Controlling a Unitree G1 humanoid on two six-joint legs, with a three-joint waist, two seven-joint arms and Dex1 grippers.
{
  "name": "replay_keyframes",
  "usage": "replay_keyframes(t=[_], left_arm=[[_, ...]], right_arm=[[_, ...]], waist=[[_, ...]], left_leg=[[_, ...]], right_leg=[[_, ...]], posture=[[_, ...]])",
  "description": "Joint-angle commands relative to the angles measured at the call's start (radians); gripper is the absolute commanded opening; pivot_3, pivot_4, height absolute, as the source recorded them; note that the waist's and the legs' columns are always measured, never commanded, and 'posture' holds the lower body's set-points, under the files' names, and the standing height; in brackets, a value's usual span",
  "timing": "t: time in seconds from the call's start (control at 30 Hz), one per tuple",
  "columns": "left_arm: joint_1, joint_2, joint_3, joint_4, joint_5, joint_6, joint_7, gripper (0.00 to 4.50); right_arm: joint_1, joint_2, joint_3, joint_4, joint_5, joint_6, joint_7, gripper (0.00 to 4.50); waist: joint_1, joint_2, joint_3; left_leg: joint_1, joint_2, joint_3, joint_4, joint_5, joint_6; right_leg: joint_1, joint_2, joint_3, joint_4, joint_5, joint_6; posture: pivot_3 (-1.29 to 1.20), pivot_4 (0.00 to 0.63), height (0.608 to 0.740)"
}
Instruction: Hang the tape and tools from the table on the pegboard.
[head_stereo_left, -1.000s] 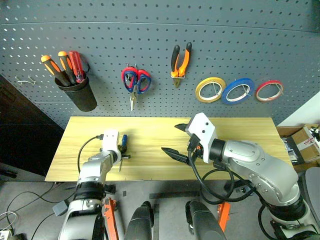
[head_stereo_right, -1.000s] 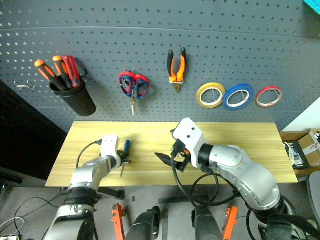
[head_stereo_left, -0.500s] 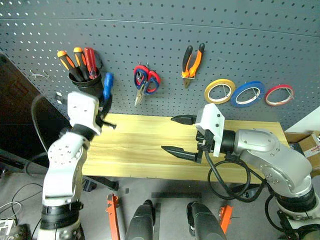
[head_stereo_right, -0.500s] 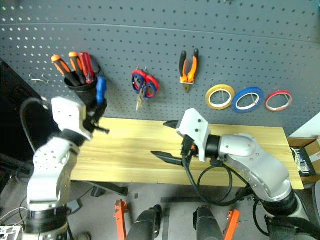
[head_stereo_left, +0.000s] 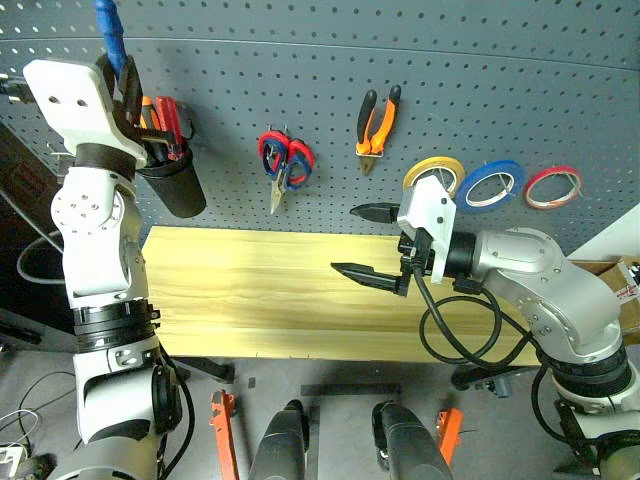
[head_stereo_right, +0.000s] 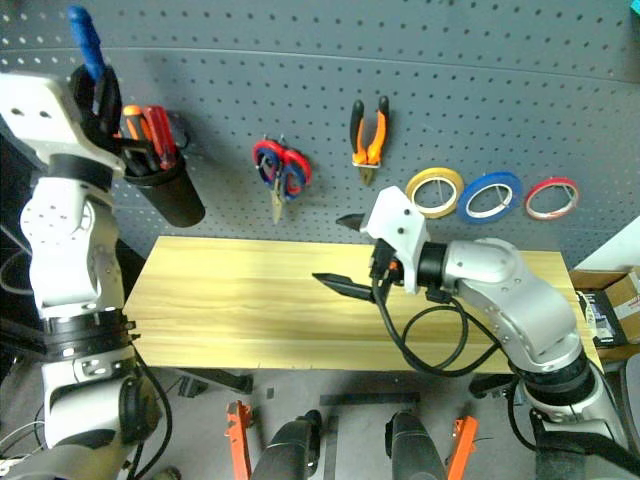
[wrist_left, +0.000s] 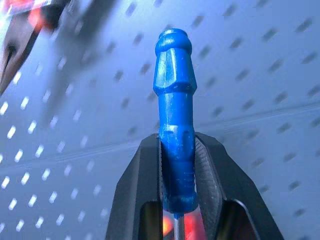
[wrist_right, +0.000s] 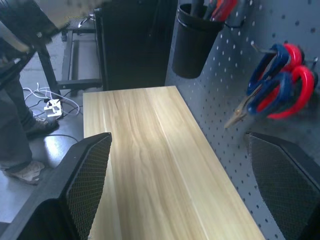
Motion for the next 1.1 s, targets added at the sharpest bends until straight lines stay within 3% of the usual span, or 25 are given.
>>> replay_keyframes(t=[0.03,0.2,0.27,0.5,0.63,0.8,0.9,1.1], left_arm=[[-0.064,-0.012,0.001,0.066,0.009,-0.081,0.036,0.54],[-0.06,-0.048,-0.003,0.096,0.001,-0.109,0.063,0.54],[-0.017,-0.051,0.019,0.047,-0.004,-0.088,0.086,1.28],[0.049,-0.079,0.045,-0.054,-0.023,-0.005,0.171,3.28],[0.053,-0.094,0.004,-0.203,-0.087,0.251,0.165,4.47],[0.109,-0.112,-0.053,-0.468,-0.097,0.547,0.212,4.47],[0.205,-0.083,-0.104,-0.615,-0.104,0.61,0.149,4.47],[0.458,-0.093,-0.126,-0.718,-0.143,0.577,0.021,4.47]], right_arm=[[-0.031,0.01,-0.026,-0.016,0.009,-0.01,-0.004,4.5],[-0.035,0.023,-0.049,-0.038,0.046,0.019,-0.015,4.5],[-0.032,0.031,-0.067,-0.048,0.078,0.042,-0.021,4.5],[-0.014,0.037,-0.102,-0.026,0.123,0.072,-0.038,4.5],[0.019,0.032,-0.141,-0.027,0.134,0.075,-0.064,4.5],[0.137,0.011,-0.214,-0.069,0.135,0.055,-0.099,4.5],[0.244,0.009,-0.227,-0.103,0.071,-0.004,-0.148,4.5],[0.453,0.067,-0.171,-0.055,-0.096,-0.251,-0.191,4.5]], waist=[[0.002,0.0,0.0],[0.004,0.0,0.0],[-0.001,0.0,0.0],[-0.017,0.0,0.0],[-0.014,-0.001,-0.001],[0.002,-0.004,-0.005],[0.006,-0.005,-0.014],[0.005,-0.004,-0.08]], left_leg=[[0.0,0.0,0.0,0.0,0.0,0.0],[0.0,0.0,0.0,0.001,0.0,0.0],[0.0,0.0,0.0,0.001,0.0,0.0],[0.0,0.0,-0.001,0.0,0.0,0.0],[0.0,0.0,-0.001,0.002,0.0,0.0],[0.0,-0.001,-0.001,0.002,0.0,0.0],[0.0,-0.001,-0.001,0.0,0.0,-0.001],[0.003,0.0,0.002,-0.001,0.0,-0.002]], right_leg=[[0.0,0.0,0.0,0.0,0.0,0.0],[0.001,0.0,0.0,0.0,0.001,0.0],[0.0,0.0,0.0,0.0,0.001,0.0],[0.0,0.0,0.0,0.002,0.001,-0.001],[0.001,0.0,0.0,0.002,0.001,0.0],[0.002,0.0,0.0,0.002,0.002,0.001],[0.001,0.0,0.0,0.001,0.002,0.0],[0.003,0.0,0.002,0.0,0.002,0.0]], posture=[[-0.06,0.24,0.74],[-0.09,0.248,0.74],[-0.1,0.248,0.74],[-0.07,0.227,0.74],[-0.04,0.204,0.74],[0.01,0.153,0.74],[0.01,0.123,0.74],[0.01,0.048,0.74]])
